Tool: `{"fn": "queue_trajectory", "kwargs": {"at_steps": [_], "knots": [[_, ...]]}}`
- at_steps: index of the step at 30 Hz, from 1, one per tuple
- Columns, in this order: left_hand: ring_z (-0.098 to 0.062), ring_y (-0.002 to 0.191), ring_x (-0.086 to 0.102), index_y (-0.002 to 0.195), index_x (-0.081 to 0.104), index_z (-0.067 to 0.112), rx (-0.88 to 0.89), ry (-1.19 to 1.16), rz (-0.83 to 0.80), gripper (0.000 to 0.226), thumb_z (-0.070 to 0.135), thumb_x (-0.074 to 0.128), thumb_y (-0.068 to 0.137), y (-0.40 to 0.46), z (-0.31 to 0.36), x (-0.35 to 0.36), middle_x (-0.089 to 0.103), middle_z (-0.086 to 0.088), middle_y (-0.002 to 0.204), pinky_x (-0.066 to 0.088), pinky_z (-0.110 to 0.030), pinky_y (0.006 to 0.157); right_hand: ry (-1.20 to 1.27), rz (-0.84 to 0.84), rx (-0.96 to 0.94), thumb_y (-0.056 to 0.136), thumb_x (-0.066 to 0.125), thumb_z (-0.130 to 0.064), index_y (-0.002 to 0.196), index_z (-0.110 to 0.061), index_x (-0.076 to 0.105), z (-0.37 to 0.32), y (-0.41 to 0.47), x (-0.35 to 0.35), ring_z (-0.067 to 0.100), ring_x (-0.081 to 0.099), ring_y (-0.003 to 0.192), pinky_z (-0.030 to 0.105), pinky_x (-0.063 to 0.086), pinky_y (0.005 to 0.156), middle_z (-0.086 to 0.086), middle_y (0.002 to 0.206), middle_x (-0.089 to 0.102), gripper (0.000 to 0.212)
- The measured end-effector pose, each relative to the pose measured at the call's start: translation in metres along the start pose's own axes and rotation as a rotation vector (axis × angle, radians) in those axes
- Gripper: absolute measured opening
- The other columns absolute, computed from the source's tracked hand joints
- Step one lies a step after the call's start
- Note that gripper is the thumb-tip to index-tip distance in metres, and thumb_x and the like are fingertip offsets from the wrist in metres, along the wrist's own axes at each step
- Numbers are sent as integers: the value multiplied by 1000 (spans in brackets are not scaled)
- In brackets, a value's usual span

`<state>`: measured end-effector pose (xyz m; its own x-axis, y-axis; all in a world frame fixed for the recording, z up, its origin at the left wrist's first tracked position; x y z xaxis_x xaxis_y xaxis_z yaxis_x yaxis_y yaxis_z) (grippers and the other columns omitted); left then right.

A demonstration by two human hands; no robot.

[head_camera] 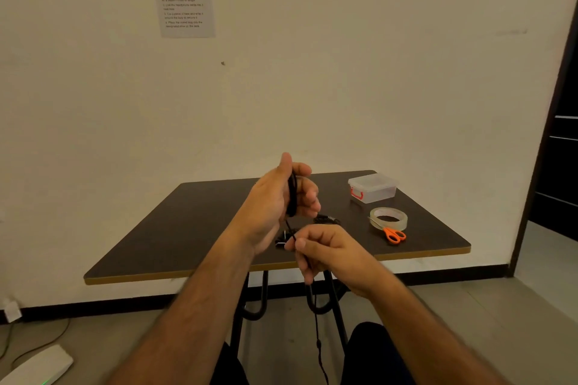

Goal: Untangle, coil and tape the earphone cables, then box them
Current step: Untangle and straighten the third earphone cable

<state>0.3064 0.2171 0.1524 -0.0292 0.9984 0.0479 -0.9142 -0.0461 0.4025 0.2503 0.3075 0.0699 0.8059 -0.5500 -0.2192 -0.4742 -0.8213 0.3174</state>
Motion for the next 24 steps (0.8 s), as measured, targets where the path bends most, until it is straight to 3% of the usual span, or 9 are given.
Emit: {"fn": "queue_trajectory", "kwargs": {"at_steps": [7, 10, 13, 15, 17, 20, 24], "knots": [[-28, 92, 71, 118, 50, 16, -21, 208, 66, 70, 69, 25, 81, 6, -3, -18, 70, -11, 92, 57, -38, 84, -64, -159, 17, 97, 57, -13, 115, -11, 62, -23, -12, -7, 20, 63, 60, 29, 54, 59, 6, 73, 65, 19], [-25, 93, 72, 120, 45, 17, -104, 314, 40, 75, 75, 24, 77, 3, -9, -18, 70, -15, 101, 56, -33, 85, -193, -84, -16, 96, 59, -11, 109, -10, 66, -40, -12, -21, 19, 57, 55, 27, 52, 56, 3, 65, 62, 14], [-23, 89, 70, 115, 47, 16, -211, 380, -67, 82, 81, 20, 74, -2, -17, -13, 71, -14, 97, 54, -38, 89, -413, 33, -105, 94, 63, -15, 97, -13, 70, -61, -6, -34, 15, 60, 58, 30, 54, 62, 2, 67, 65, 8], [-23, 78, 66, 112, 53, 7, -246, 413, -161, 90, 79, 12, 78, -6, -21, -5, 69, -15, 89, 54, -34, 75, -485, 103, -190, 91, 66, -13, 94, -14, 72, -75, 1, -39, 14, 67, 70, 33, 57, 73, 3, 77, 71, 6], [-18, 64, 53, 110, 55, -1, -257, 408, -217, 101, 81, 5, 80, -8, -23, 1, 60, -15, 79, 43, -29, 60, -488, 153, -254, 88, 70, -10, 93, -12, 73, -87, 7, -45, 13, 70, 78, 32, 57, 79, 0, 82, 73, 6], [-12, 53, 30, 87, 45, 9, -275, 229, -267, 84, 82, 4, 78, -11, -20, 13, 42, -4, 65, 26, -25, 51, -389, 130, -302, 87, 71, -6, 90, -7, 70, -96, 15, -51, 18, 68, 69, 32, 55, 73, 2, 73, 71, 3], [-10, 49, 25, 79, 40, 17, -296, -29, -383, 70, 80, 8, 80, -16, -16, 28, 36, 1, 61, 19, -25, 49, -117, 122, -319, 86, 68, -7, 88, -7, 68, -89, 20, -54, 11, 62, 66, 23, 52, 64, -3, 72, 68, 2]]}}
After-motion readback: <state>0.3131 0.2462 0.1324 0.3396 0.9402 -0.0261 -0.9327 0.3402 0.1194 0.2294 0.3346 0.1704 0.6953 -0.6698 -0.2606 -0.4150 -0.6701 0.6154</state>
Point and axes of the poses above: each hand's wrist, its own y-axis towards the middle knuckle, its own x-axis out of the palm, z = x × y, the point moved 5 cm from there along y, towards the middle knuckle
